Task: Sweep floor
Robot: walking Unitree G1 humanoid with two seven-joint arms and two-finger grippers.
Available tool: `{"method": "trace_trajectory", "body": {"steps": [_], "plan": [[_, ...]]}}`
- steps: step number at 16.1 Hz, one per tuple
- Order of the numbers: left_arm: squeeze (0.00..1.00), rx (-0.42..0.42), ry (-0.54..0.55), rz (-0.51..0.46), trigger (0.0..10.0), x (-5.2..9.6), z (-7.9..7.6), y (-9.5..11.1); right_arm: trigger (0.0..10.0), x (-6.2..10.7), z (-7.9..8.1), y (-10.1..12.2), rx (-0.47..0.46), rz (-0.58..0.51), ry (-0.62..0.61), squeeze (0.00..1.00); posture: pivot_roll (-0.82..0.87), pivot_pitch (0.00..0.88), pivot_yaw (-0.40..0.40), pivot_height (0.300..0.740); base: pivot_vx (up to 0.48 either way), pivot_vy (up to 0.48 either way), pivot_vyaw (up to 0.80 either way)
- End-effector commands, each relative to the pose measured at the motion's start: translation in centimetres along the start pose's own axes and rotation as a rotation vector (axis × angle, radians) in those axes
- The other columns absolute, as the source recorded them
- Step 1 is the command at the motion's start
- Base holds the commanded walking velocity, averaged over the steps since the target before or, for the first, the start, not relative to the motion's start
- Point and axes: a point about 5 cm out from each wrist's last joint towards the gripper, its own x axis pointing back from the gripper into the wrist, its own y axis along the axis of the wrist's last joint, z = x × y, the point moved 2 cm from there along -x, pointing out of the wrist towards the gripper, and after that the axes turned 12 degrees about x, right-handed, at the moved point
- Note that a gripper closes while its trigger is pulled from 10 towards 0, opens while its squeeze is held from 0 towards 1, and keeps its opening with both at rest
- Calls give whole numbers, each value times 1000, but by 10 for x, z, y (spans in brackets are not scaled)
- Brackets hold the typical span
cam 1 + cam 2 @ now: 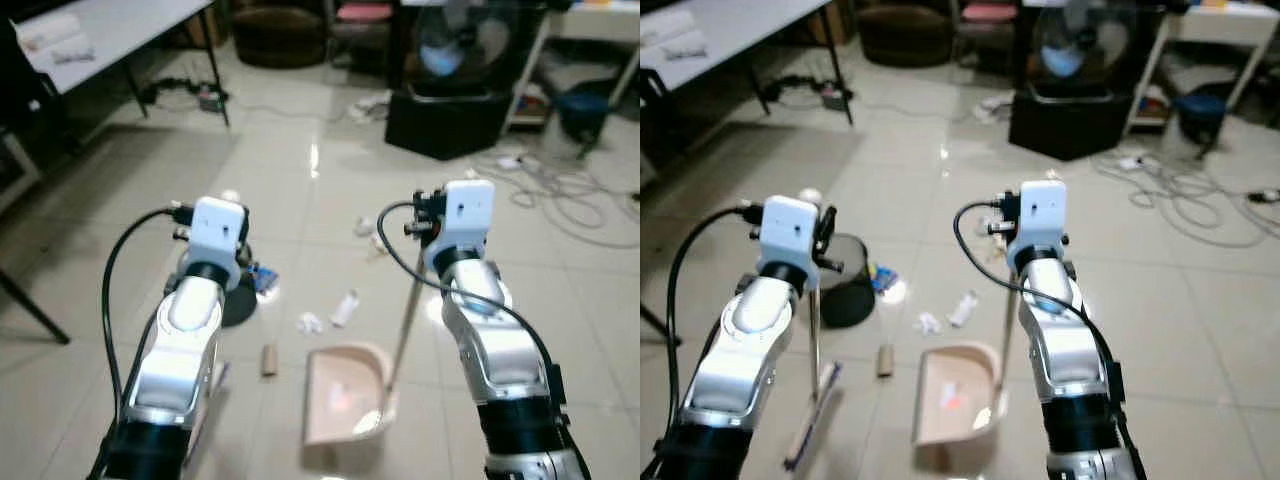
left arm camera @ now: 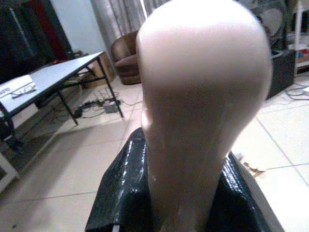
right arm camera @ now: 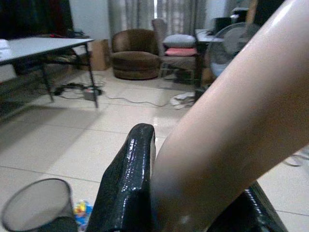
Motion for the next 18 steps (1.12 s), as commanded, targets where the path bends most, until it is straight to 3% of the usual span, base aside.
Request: {"method": "trace_trajectory", "body": {"steps": [1,7,9,11,18], "plan": [[0,-3,-7,-36,10000,-1,-4,9,10000,-2,-8,9,-6,-38,-37,0,-49,0,41,740,360,0,0],[0,-2,-8,-33,10000,-1,-4,8,10000,-1,-2,9,18,-38,3,0,-47,0,37,740,361,0,0],[0,-4,-8,-33,10000,0,-4,7,10000,-2,0,8,21,-34,8,0,-46,0,34,740,360,0,662],[0,-10,-13,-35,10000,1,-4,7,10000,-1,-1,5,-17,-21,-10,0,-45,0,29,740,360,0,0],[0,-25,-30,-28,10000,3,-6,2,10000,2,-4,-1,-8,-9,-10,0,-48,0,29,740,356,0,0]]}}
